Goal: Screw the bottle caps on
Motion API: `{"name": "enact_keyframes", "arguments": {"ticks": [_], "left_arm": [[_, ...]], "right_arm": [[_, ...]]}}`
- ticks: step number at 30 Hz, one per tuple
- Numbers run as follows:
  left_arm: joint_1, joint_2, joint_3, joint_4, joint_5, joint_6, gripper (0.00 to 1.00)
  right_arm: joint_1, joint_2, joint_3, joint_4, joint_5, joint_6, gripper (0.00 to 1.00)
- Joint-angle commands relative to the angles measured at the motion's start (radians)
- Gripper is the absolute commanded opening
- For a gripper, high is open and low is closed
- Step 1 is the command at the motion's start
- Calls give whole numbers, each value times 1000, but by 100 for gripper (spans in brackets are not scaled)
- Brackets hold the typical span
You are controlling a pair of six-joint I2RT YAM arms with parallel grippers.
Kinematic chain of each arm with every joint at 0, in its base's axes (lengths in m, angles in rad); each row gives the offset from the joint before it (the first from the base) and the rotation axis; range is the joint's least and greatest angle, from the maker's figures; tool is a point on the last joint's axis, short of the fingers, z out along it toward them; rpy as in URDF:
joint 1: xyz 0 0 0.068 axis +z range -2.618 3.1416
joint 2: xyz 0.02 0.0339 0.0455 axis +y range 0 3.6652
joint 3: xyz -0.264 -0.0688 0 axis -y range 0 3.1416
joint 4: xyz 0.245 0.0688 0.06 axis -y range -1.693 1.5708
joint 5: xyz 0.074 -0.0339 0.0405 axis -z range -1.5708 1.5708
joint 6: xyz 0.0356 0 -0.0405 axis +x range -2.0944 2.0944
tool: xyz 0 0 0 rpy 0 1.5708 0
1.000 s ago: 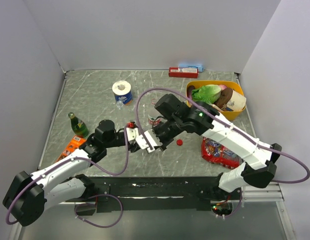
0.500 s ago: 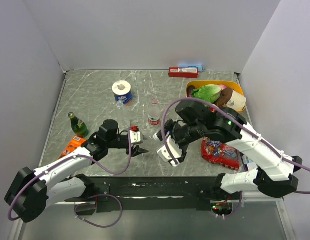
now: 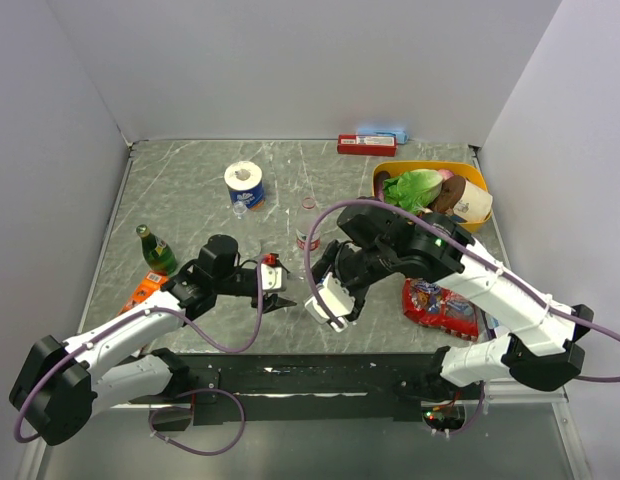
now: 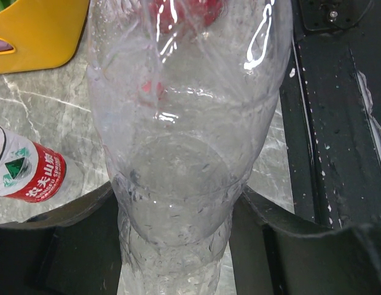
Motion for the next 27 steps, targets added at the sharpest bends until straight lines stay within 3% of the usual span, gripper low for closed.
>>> {"name": "enact_keyframes", "arguments": {"ticks": [1, 17, 21, 25, 27], "left_arm": [[-4, -20, 42, 1, 46, 44, 1], [-4, -27, 38, 26, 40, 23, 1], [-4, -29, 35, 36, 37, 17, 1], [-3, -33, 21, 113, -1, -34, 1], [-3, -47, -5, 205, -94, -153, 1]], "right_arm": [[-7, 7, 0, 21, -13, -8, 63], [-8, 7, -66, 81, 1, 22, 50], [-14, 14, -65, 102, -4, 63, 41], [-30, 53, -30, 106, -18, 207, 30], [-45, 97, 2, 119, -30, 305, 25]]}}
